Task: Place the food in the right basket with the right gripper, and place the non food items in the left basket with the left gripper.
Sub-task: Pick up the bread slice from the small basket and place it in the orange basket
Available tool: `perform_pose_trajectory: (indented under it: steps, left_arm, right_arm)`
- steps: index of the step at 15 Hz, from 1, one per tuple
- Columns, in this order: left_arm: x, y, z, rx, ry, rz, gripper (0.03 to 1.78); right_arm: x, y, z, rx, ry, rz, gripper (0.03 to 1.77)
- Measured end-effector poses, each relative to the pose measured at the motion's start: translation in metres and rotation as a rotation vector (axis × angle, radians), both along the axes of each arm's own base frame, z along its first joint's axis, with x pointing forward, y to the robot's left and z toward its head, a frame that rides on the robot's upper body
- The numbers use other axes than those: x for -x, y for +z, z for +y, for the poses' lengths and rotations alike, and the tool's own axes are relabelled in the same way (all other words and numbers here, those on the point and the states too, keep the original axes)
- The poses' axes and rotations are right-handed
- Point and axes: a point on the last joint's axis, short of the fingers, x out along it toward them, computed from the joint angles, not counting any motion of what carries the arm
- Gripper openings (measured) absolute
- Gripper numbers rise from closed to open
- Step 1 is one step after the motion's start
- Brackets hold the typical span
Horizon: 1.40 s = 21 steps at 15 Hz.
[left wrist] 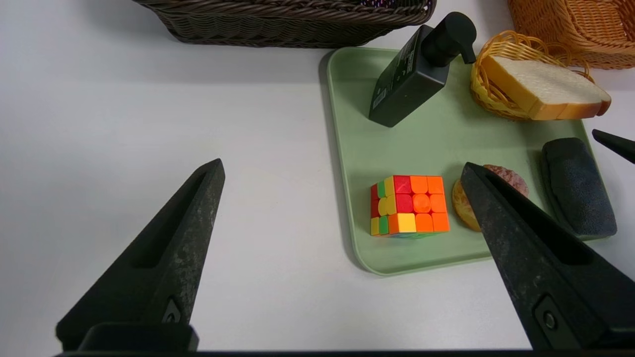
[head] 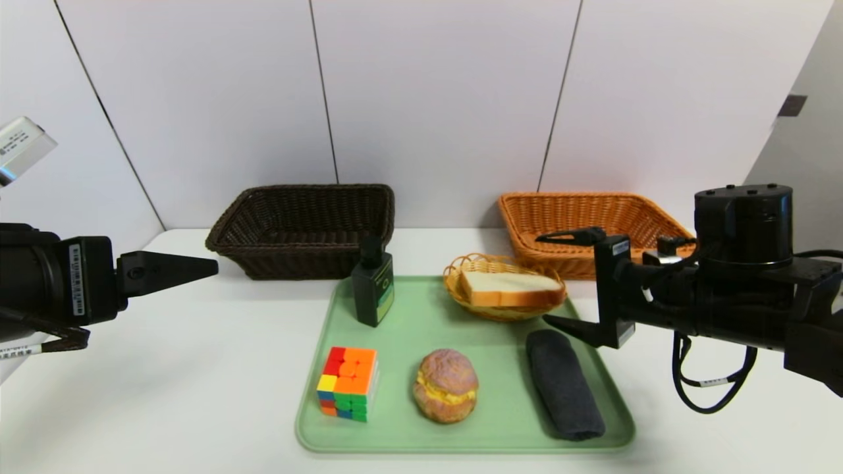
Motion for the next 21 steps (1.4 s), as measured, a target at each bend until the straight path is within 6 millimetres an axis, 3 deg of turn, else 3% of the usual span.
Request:
perform_pose_trajectory:
  steps: [21]
  left_arm:
    - [0.008, 0.004, 0.003, 0.011, -0.004, -0.026, 1.69]
  right_arm:
    - [-0.014, -0.009, 0.007, -0.025, -0.055, -0.066, 1.71]
